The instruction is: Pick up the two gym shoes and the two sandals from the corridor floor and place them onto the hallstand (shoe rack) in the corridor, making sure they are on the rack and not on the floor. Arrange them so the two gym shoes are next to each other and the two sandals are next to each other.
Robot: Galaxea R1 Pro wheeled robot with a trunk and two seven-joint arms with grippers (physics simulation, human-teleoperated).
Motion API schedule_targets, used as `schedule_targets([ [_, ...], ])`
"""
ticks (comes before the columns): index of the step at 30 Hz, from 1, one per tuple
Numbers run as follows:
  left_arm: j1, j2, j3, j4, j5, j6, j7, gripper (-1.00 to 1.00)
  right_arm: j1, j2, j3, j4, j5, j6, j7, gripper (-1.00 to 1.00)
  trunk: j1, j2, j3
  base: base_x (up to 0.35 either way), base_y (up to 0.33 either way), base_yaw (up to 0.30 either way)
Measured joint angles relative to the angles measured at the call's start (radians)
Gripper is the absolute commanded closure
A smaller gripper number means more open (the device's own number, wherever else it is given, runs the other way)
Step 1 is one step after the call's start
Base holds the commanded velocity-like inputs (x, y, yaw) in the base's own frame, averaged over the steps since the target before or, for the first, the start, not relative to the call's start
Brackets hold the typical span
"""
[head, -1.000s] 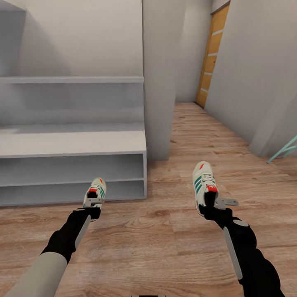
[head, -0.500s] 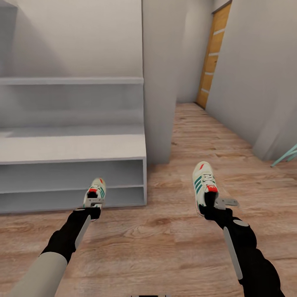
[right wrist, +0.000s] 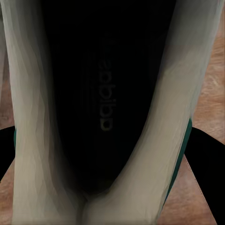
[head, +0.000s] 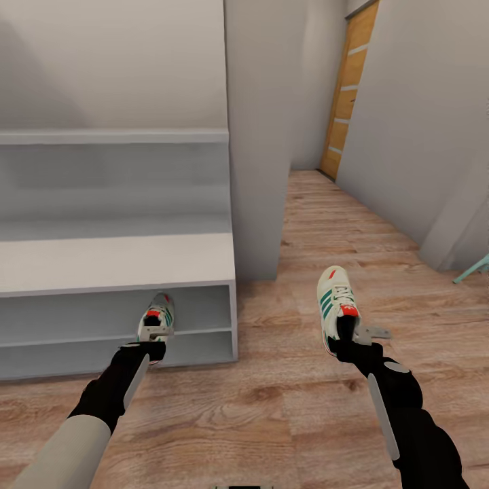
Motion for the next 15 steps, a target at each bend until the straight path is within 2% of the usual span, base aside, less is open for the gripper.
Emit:
schedule_targets([
  [13,0.0,0.001,0.001,0.0,-0.001,0.0,-0.001,1.0,0.0,0.0,0.0,0.0,0.0,-0.001,0.0,1.0,0.0,0.0,0.0,0.342,0.006,-0.005],
  [15,0.0,0.002,0.001,0.0,-0.001,0.0,-0.001,1.0,0.0,0.0,0.0,0.0,0.0,-0.001,0.0,1.0,0.0,0.0,0.0,0.181,0.022,0.0],
])
